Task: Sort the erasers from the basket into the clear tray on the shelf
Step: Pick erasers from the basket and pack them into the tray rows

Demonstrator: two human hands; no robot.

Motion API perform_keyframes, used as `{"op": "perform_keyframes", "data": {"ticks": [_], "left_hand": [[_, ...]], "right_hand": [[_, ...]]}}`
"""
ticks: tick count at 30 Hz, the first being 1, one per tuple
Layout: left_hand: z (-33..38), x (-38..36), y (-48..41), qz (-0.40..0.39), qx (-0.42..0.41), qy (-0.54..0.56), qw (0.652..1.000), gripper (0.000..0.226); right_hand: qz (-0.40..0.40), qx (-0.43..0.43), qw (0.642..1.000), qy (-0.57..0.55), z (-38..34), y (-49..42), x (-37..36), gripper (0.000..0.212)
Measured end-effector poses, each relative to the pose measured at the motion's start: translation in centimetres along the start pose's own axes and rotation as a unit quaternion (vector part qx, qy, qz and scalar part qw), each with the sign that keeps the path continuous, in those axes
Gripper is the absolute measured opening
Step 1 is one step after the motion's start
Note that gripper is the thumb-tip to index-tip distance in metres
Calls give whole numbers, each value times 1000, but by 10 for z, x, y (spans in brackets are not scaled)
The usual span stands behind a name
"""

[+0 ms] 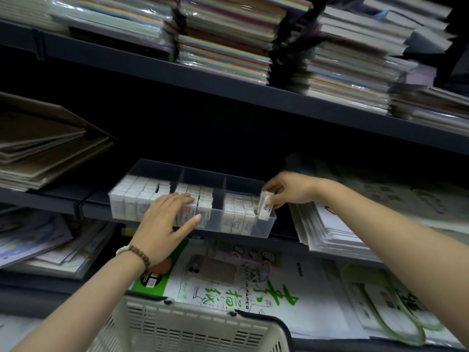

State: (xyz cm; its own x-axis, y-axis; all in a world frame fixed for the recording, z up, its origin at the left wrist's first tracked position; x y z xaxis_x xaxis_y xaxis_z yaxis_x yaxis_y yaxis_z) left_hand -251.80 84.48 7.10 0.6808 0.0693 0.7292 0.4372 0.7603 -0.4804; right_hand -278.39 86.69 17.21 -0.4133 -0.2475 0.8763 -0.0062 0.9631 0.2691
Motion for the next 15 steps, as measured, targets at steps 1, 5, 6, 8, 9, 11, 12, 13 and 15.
{"op": "perform_keyframes", "data": {"ticks": [1,5,6,8,9,11,12,13,15], "left_hand": [[0,0,0,2,1,0,1000,61],[2,-1,-1,4,3,-1,1000,62],[2,-1,-1,5,3,-2,1000,61],[2,0,-1,7,5,0,1000,64],[2,0,0,6,5,2,1000,67],[2,0,0,5,2,3,1000,73],[2,0,0,7,1,4,1000,73],[2,0,1,10,0,7,1000,70],[1,-1,1,10,-1,6,1000,63]], "right_hand": [[10,4,1000,5,0,1,-3,45],[61,13,998,25,5,6,-26,52],[82,13,996,30,7,9,-33,53],[137,33,989,42,8,16,-50,53],[163,47,984,60,7,19,-61,54],[204,67,973,83,6,24,-84,61],[223,71,969,83,7,25,-94,64],[244,73,963,92,9,25,-101,64],[277,66,947,148,12,22,-110,62]]}}
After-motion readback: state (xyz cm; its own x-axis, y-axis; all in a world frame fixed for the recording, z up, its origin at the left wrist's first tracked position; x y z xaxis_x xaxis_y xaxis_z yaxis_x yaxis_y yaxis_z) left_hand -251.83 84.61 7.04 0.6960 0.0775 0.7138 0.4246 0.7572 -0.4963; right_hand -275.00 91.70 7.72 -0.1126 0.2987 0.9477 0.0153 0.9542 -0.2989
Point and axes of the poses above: each hand's wrist, its own y-axis away from the middle knuckle, its own x-axis out of the back of the hand, z = x × y, the point moved 3 cm from there along -y, towards the middle knuckle, and after that the axes turned 3 degrees about y, right-handed, at the moved point
